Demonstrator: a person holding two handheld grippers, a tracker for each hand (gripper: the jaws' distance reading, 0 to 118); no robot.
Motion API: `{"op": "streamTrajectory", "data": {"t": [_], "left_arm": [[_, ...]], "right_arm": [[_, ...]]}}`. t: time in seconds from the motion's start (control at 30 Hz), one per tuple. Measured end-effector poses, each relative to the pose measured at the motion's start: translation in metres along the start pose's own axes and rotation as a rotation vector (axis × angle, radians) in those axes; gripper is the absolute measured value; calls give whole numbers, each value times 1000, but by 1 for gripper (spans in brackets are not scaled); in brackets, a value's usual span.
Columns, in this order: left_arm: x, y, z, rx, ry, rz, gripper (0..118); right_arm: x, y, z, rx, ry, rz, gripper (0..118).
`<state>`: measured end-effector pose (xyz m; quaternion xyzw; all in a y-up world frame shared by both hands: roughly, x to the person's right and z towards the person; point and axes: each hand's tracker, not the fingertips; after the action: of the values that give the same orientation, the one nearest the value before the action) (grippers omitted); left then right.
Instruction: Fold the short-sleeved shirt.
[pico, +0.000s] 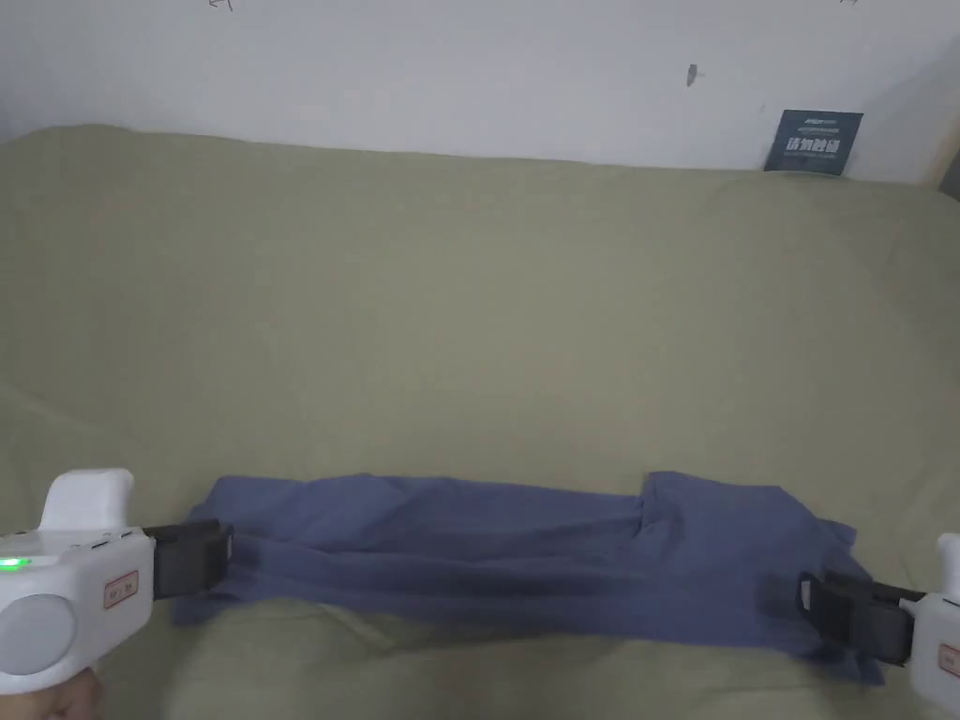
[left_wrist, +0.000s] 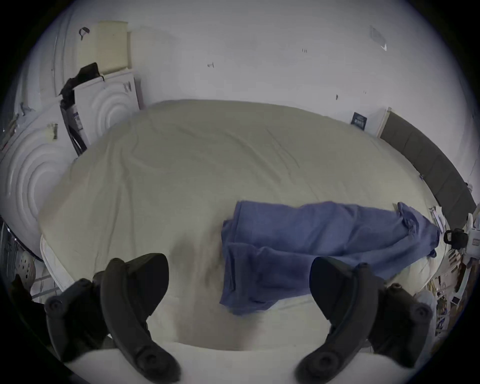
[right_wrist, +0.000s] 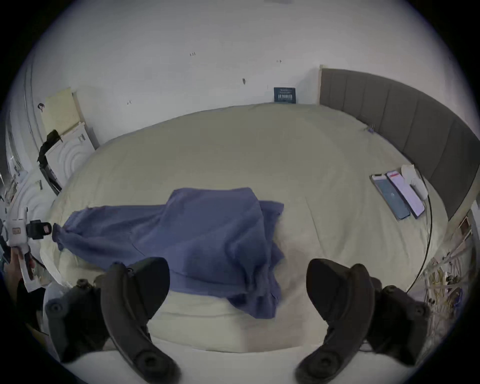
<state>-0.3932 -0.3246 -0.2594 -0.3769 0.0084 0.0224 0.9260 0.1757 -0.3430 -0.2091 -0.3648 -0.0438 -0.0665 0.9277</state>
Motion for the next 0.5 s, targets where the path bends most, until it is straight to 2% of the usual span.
{"op": "streamTrajectory", "data": {"t": [0.03,0.07,0.13,0.17,0.2,0.23,0.27,0.37,0.43,0.5], "left_arm": [[-2,-3,4,10,9,5,110],[-1,-2,8,21,2,7,101],[3,3,14,48,19,9,64],[1,3,9,67,32,-11,51],[2,4,5,72,44,-37,51],[1,6,2,69,43,-39,7],[-1,8,2,71,15,-21,0],[-9,21,-3,31,-77,44,0],[-17,33,-12,-21,-118,75,0],[-32,46,-22,-89,-225,164,0]], "right_arm": [[-7,6,-1,35,-1,15,110],[-21,-1,14,74,-9,28,101],[-42,5,15,138,-16,49,63],[-54,8,14,176,-28,61,51],[-70,5,22,216,-41,77,51],[-82,5,20,239,-26,71,12],[-90,9,19,263,-31,84,8],[-121,11,21,344,-5,82,8],[-136,15,19,399,-15,126,8],[-158,14,23,470,-16,159,8]]}}
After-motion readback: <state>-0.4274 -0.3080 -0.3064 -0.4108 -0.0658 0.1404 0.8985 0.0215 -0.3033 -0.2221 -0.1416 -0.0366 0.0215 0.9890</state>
